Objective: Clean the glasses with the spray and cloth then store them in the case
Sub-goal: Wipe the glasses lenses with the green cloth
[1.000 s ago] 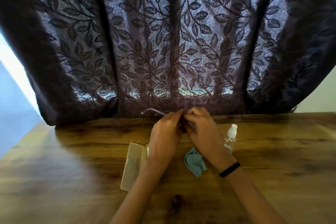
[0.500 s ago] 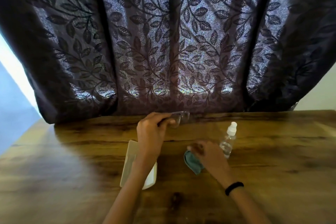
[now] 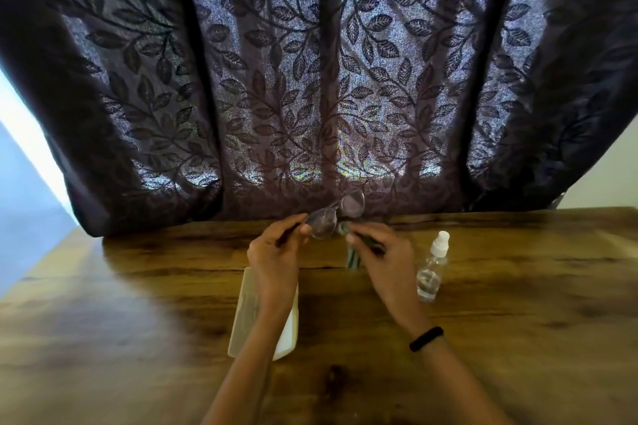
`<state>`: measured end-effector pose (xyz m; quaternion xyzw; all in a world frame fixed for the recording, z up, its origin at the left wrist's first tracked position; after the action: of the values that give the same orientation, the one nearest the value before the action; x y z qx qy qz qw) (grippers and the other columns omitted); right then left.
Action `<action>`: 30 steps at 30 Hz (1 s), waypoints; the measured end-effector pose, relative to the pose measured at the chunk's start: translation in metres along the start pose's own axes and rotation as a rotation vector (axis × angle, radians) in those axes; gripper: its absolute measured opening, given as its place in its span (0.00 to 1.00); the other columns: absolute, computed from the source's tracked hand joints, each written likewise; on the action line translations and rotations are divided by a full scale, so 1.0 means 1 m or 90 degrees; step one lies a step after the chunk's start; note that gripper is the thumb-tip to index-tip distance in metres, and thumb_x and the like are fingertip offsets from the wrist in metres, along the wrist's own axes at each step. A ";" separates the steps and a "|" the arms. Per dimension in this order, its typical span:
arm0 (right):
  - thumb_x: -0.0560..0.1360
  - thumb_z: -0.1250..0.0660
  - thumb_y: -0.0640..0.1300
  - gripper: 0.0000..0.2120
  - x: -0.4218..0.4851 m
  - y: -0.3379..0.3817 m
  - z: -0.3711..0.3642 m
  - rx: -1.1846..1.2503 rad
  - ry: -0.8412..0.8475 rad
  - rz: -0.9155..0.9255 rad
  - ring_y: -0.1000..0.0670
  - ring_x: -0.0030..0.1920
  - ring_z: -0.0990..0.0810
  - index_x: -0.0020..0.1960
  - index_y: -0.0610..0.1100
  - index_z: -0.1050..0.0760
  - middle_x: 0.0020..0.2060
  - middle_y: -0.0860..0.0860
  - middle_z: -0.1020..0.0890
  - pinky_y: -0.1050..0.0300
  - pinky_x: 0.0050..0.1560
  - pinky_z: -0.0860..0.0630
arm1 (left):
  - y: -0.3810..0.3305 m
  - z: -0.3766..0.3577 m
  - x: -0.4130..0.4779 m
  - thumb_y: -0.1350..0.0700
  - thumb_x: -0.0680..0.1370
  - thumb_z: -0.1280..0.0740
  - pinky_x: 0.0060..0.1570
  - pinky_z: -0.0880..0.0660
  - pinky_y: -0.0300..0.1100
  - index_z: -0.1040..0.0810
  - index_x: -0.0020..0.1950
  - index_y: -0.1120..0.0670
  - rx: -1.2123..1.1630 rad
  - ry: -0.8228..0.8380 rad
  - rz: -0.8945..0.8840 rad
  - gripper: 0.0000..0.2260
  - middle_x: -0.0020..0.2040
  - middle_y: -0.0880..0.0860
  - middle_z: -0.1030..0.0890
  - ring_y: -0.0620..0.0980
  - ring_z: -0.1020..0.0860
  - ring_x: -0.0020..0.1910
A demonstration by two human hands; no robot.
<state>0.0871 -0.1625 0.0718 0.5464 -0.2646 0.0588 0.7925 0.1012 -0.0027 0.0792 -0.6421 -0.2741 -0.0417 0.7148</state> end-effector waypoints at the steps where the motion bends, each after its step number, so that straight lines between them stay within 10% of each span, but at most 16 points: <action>1: 0.71 0.30 0.39 0.09 0.005 0.010 -0.001 0.019 -0.023 0.027 0.60 0.48 0.21 0.50 0.46 0.19 0.46 0.54 0.19 0.72 0.49 0.27 | -0.001 -0.001 -0.001 0.68 0.71 0.31 0.40 0.24 0.29 0.21 0.50 0.53 -0.011 -0.001 -0.002 0.12 0.40 0.49 0.18 0.36 0.20 0.36; 12: 0.75 0.36 0.39 0.11 -0.004 0.042 -0.032 -0.122 0.012 0.207 0.49 0.49 0.23 0.56 0.39 0.22 0.47 0.45 0.22 0.59 0.50 0.23 | 0.001 -0.006 -0.005 0.67 0.72 0.32 0.43 0.23 0.33 0.19 0.47 0.49 -0.074 -0.041 0.019 0.13 0.42 0.50 0.17 0.39 0.19 0.40; 30: 0.74 0.35 0.35 0.10 0.010 0.033 -0.011 -0.136 -0.044 0.168 0.49 0.43 0.24 0.55 0.39 0.22 0.45 0.44 0.23 0.51 0.43 0.22 | -0.005 -0.016 0.001 0.68 0.72 0.33 0.39 0.24 0.29 0.19 0.45 0.50 -0.116 -0.065 0.006 0.13 0.38 0.46 0.18 0.35 0.21 0.35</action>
<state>0.0869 -0.1419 0.1016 0.4217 -0.3658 0.1148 0.8217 0.1056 -0.0183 0.0834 -0.7069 -0.3022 -0.0304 0.6388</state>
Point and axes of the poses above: each hand's wrist, its own x-axis towards the middle knuckle, its own z-axis out of the back of the hand, y = z × x, the point moved 3 cm from there along x, towards the middle knuckle
